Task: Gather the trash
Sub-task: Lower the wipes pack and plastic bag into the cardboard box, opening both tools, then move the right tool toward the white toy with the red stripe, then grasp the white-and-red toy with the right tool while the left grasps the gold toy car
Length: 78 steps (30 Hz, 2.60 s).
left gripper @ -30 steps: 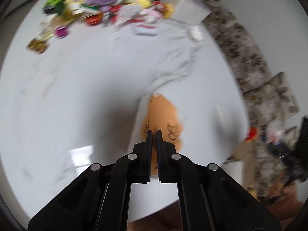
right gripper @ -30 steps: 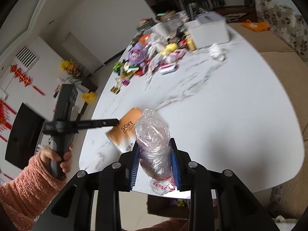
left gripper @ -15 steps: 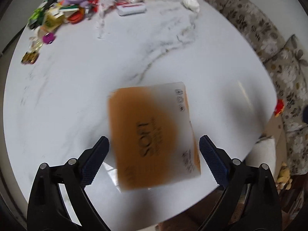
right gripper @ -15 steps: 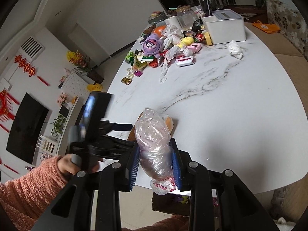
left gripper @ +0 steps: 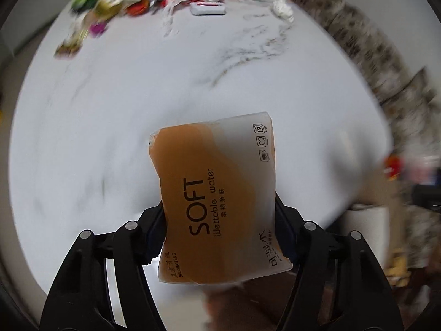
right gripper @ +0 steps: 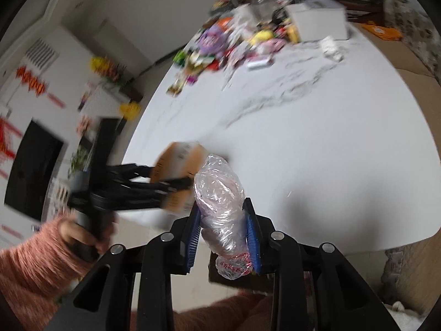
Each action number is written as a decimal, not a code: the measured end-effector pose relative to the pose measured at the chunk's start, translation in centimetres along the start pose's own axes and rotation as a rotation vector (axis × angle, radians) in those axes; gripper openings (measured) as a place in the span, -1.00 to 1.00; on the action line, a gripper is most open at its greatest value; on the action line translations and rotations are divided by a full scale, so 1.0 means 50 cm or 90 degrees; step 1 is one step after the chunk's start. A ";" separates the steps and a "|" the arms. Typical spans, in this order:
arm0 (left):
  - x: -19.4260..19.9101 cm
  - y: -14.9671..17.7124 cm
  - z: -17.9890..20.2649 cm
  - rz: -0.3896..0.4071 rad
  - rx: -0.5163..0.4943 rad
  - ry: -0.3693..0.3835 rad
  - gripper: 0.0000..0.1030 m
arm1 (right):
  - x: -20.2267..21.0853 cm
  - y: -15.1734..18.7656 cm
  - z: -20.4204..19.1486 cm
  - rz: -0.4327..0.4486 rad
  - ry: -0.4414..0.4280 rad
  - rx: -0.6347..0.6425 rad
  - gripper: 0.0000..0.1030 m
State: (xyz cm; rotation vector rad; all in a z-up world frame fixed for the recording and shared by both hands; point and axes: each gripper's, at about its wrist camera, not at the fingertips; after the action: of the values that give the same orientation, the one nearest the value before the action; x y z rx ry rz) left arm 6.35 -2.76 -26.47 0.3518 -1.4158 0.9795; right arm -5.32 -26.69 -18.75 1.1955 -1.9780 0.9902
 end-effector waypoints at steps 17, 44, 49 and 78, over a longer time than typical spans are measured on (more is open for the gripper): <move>-0.366 0.394 0.102 -0.197 0.052 0.080 0.43 | -0.403 0.313 0.186 -0.184 0.189 0.050 0.41; 0.037 0.345 0.067 -0.064 0.069 -0.078 0.76 | -0.099 0.083 -0.083 -0.023 0.073 0.163 0.86; 0.138 0.301 0.022 0.036 0.133 -0.159 0.78 | -0.174 -0.136 -0.127 0.085 0.101 0.146 0.87; 0.105 -0.016 -0.282 0.084 0.292 -0.209 0.78 | -0.210 -0.362 -0.045 0.116 0.111 0.045 0.32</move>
State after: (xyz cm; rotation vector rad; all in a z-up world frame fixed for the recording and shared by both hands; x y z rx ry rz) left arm 15.53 8.91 -23.93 0.7949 -1.5114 1.4057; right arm 15.61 -25.73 -20.88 0.9427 -1.9519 1.2225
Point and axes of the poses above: each gripper's, at about its wrist camera, not at the fingertips, and x roughly against the way its jaws point, z to its right, y to its underside, and after that the axes turned 15 degrees about -x, right-handed
